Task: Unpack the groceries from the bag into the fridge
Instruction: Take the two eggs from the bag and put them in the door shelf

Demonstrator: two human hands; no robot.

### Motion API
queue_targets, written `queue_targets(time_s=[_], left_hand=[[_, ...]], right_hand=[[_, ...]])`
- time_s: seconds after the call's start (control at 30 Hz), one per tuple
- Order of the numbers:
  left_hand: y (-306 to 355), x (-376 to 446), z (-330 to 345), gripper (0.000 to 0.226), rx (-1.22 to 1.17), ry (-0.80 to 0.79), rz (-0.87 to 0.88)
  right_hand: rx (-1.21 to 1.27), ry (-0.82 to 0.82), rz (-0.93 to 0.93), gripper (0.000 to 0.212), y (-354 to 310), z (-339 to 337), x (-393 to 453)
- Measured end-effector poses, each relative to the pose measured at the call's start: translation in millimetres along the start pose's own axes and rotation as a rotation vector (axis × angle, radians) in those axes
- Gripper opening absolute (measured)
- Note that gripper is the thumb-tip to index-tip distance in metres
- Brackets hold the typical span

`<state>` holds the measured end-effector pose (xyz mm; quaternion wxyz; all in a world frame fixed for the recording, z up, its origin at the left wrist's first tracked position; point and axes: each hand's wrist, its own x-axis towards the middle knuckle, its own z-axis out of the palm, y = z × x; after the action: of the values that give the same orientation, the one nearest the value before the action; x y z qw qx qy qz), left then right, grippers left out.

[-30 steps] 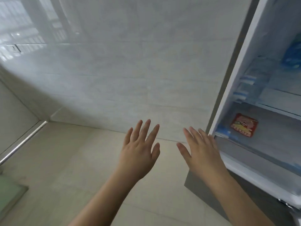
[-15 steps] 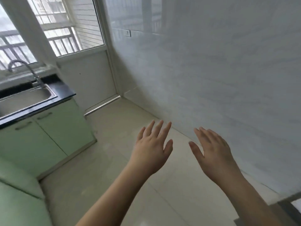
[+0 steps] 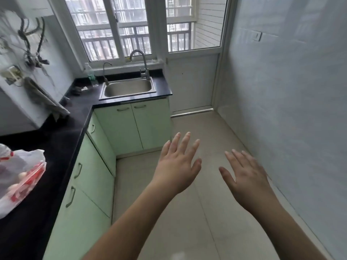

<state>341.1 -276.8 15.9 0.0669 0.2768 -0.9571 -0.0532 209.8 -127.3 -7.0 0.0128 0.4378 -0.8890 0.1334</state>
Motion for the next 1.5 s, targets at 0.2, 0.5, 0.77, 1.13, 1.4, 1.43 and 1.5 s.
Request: queue_targets(time_s=[0.2, 0.5, 0.77, 1.13, 1.4, 1.43, 1.5], left_hand=[[-22, 12, 4, 0.058, 0.025, -0.028, -0.218], [-57, -29, -5, 0.057, 0.048, 0.013, -0.539], [-103, -75, -8, 0.056, 0.071, 0.038, -0.764], [-205, -141, -18, 0.073, 0.04, 0.106, -0.928], [-288, -194, -28, 0.074, 0.077, 0.164, -1.004], [-296, -198, -26, 0.078, 0.077, 0.164, -1.005], [-311, -203, -23, 0.079, 0.069, 0.182, -1.014]], right_hand=[[0.018, -0.009, -0.229, 0.076, -23, 14, 55], [0.048, -0.061, -0.461, 0.064, -78, 39, 92], [0.115, -0.109, -0.699, 0.079, -149, 63, 98], [0.061, -0.144, -0.915, 0.078, -287, 81, 99], [0.058, -0.195, -1.002, 0.082, -387, 101, 89], [0.055, -0.206, -1.006, 0.083, -396, 104, 88], [0.042, -0.219, -1.018, 0.083, -410, 112, 88]])
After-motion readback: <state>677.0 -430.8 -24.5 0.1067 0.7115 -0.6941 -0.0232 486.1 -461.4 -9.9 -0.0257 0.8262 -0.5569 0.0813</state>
